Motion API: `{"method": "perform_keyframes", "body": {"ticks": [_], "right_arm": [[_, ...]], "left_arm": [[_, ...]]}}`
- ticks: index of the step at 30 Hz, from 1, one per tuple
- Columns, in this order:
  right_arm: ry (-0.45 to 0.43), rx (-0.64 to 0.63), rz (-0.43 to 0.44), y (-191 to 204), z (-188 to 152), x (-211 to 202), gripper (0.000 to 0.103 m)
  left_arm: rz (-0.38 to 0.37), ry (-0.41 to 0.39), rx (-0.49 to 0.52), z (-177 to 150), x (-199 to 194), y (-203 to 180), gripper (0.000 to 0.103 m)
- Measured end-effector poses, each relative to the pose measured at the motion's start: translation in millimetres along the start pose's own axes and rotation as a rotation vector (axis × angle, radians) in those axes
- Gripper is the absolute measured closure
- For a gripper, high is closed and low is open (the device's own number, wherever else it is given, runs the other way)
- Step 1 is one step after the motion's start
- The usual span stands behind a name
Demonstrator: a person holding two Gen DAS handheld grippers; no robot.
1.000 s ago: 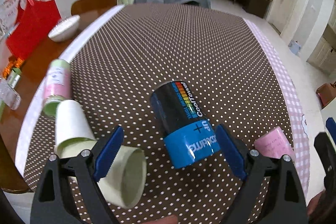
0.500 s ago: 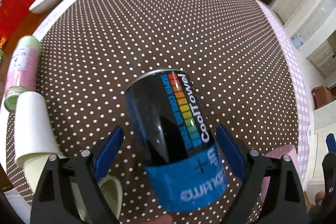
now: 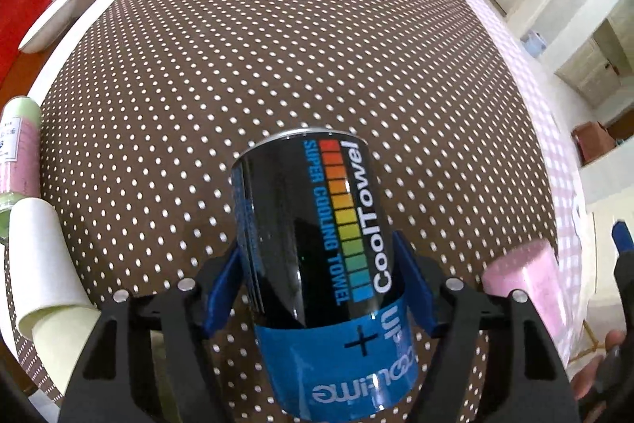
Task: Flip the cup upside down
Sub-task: 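Lift the can with the left gripper and carry it toward the right gripper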
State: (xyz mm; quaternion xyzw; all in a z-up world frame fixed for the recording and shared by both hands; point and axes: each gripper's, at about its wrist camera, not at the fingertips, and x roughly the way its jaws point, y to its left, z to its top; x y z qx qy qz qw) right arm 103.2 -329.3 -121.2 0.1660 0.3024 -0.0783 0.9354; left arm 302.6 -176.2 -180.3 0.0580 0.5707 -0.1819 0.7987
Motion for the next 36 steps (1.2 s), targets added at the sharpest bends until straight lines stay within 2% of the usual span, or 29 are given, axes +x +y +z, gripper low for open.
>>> {"method": "perform_keyframes", "body": {"ticks": [9, 19, 27, 32, 33, 36], "right_arm": [[-0.040, -0.010, -0.004, 14, -15, -36, 0.006], [-0.104, -0.001, -0.003, 24, -30, -83, 0.006], [-0.102, -0.005, 0.008, 31, -42, -95, 0.006], [-0.092, -0.006, 0.009, 32, -47, -96, 0.006], [-0.090, -0.007, 0.009, 32, -48, -96, 0.006], [-0.086, -0.005, 0.011, 32, -50, -96, 0.006]], "left_arm": [[-0.063, -0.057, 0.062, -42, -43, -13, 0.033], [-0.115, -0.106, 0.139, -118, -92, -5, 0.033], [-0.122, -0.068, 0.150, -157, -83, -8, 0.033], [-0.088, -0.034, 0.165, -165, -63, -11, 0.032], [-0.076, -0.030, 0.167, -165, -61, -12, 0.030], [-0.072, -0.083, 0.176, -166, -70, -12, 0.018]]}}
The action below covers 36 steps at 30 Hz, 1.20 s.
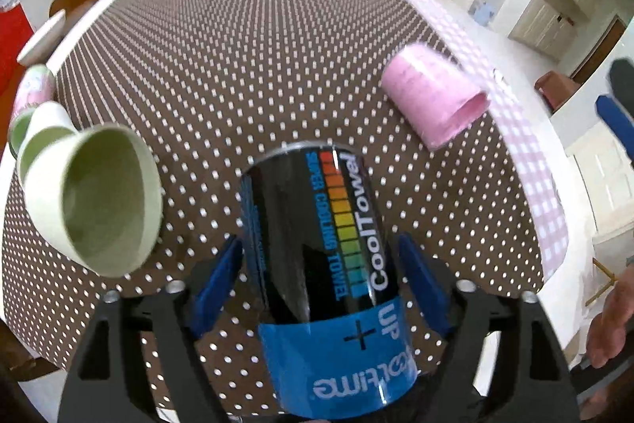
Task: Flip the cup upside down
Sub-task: 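Lift the can with the left gripper and carry it toward the right gripper, then lower the can onto the cloth and open the left gripper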
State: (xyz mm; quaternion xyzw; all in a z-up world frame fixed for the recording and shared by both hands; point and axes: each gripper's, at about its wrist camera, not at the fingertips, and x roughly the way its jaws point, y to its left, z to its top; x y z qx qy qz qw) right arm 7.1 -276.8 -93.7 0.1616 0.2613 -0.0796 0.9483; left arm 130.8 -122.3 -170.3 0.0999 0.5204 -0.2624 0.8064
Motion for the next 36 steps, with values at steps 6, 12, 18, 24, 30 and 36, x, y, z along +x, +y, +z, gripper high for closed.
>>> {"method": "perform_keyframes", "body": {"ticks": [6, 12, 18, 24, 30, 36], "right_arm": [[0.005, 0.000, 0.020, 4, 0, -1, 0.006], [0.002, -0.012, 0.039, 13, 1, -4, 0.006], [-0.008, -0.028, 0.053, 22, 4, -9, 0.006], [-0.017, -0.046, 0.070, 33, 8, -13, 0.006], [-0.026, -0.061, 0.097, 44, 12, -17, 0.006], [-0.024, -0.074, 0.128, 52, 15, -21, 0.006]], "left_arm": [[0.030, -0.099, -0.006, 1, -33, 3, 0.018], [0.079, -0.179, -0.015, -2, -63, 10, 0.018], [0.123, -0.248, -0.029, -5, -93, 18, 0.018], [0.157, -0.304, -0.049, -10, -113, 26, 0.018], [0.201, -0.368, -0.064, -20, -129, 31, 0.018], [0.228, -0.424, -0.078, -32, -147, 37, 0.018]]}}
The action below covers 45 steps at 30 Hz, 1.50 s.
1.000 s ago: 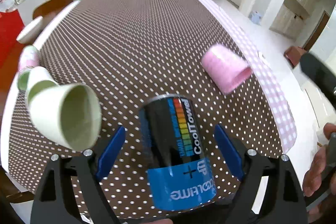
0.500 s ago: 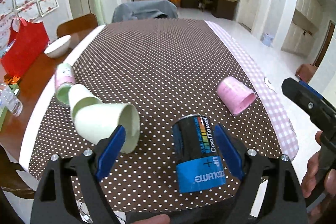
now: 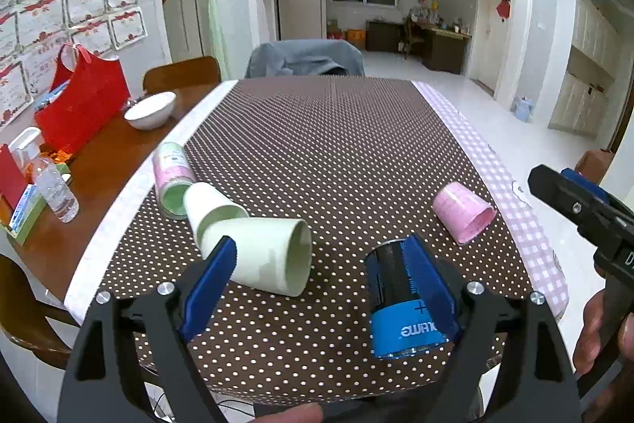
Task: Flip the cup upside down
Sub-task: 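Lower the can onto the cloth and open the left gripper, then move the right gripper onto the lying can and close on it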
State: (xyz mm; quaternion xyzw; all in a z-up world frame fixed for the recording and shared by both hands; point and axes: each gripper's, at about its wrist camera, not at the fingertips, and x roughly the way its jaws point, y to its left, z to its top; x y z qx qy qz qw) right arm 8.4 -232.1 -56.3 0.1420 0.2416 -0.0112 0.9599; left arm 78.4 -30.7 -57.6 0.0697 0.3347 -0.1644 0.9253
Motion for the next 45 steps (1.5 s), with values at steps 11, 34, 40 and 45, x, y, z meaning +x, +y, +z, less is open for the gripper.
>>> {"method": "perform_keyframes", "body": {"ticks": [11, 34, 40, 45], "right_arm": [[0.045, 0.011, 0.063, 9, 0, 1, 0.006], [0.211, -0.032, 0.083, 40, -16, 29, 0.006], [0.294, -0.023, 0.105, 43, -26, 46, 0.006], [0.358, -0.013, 0.095, 40, -30, 62, 0.006]], "left_arm": [[0.049, -0.098, -0.022, -4, -31, 14, 0.018], [0.113, -0.176, -0.060, -22, -46, 42, 0.018], [0.116, -0.171, -0.052, -23, -43, 44, 0.018], [0.116, -0.158, -0.018, -25, -37, 43, 0.018]]}}
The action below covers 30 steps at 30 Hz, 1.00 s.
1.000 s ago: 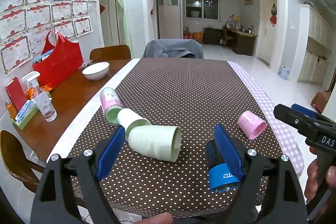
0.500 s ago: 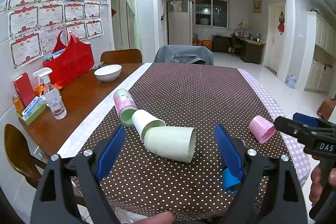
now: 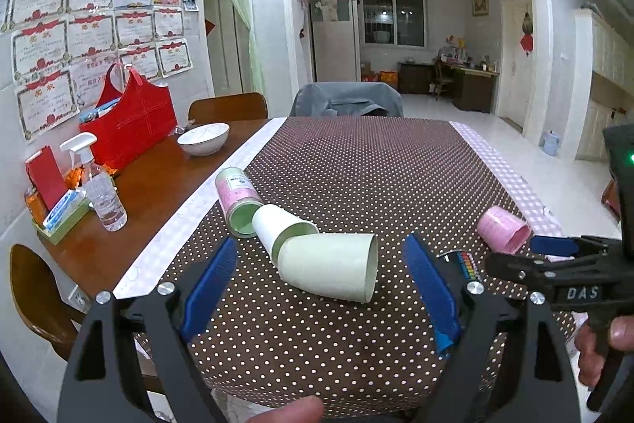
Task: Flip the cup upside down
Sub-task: 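Move the right gripper onto the lying can and close on it, then lift the can with the right gripper and rotate it upright, lid up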
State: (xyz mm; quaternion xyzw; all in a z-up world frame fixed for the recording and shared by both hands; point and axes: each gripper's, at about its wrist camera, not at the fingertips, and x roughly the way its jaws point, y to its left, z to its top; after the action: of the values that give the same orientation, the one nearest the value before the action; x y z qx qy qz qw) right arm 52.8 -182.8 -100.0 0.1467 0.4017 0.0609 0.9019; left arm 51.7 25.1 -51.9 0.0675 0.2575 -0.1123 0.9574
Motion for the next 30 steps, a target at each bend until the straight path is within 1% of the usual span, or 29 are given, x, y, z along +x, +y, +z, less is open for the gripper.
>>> {"method": "perform_keyframes", "body": {"ticks": [8, 10, 15, 20, 25, 26, 27, 30], "right_arm": [[0.156, 0.104, 0.033, -22, 4, 42, 0.006], [0.179, 0.115, 0.033, -24, 7, 50, 0.006], [0.227, 0.116, 0.020, -25, 15, 66, 0.006], [0.299, 0.100, 0.016, -21, 22, 86, 0.007], [0.362, 0.102, 0.009, -20, 24, 102, 0.017], [0.373, 0.101, 0.008, -19, 24, 105, 0.023], [0.385, 0.101, 0.011, -19, 24, 108, 0.030], [0.388, 0.081, 0.017, -17, 24, 109, 0.031]], "left_arm": [[-0.008, 0.027, 0.005, -6, 15, 4, 0.018], [-0.007, 0.040, 0.003, -8, 20, 6, 0.018], [-0.015, 0.059, -0.002, -13, 28, 10, 0.018], [-0.023, 0.068, -0.001, -16, 30, 9, 0.018], [-0.023, 0.073, -0.007, -17, 32, 12, 0.018], [-0.021, 0.075, -0.008, -17, 32, 12, 0.018], [-0.021, 0.075, -0.008, -17, 32, 12, 0.018], [-0.019, 0.080, -0.010, -18, 34, 13, 0.018]]}}
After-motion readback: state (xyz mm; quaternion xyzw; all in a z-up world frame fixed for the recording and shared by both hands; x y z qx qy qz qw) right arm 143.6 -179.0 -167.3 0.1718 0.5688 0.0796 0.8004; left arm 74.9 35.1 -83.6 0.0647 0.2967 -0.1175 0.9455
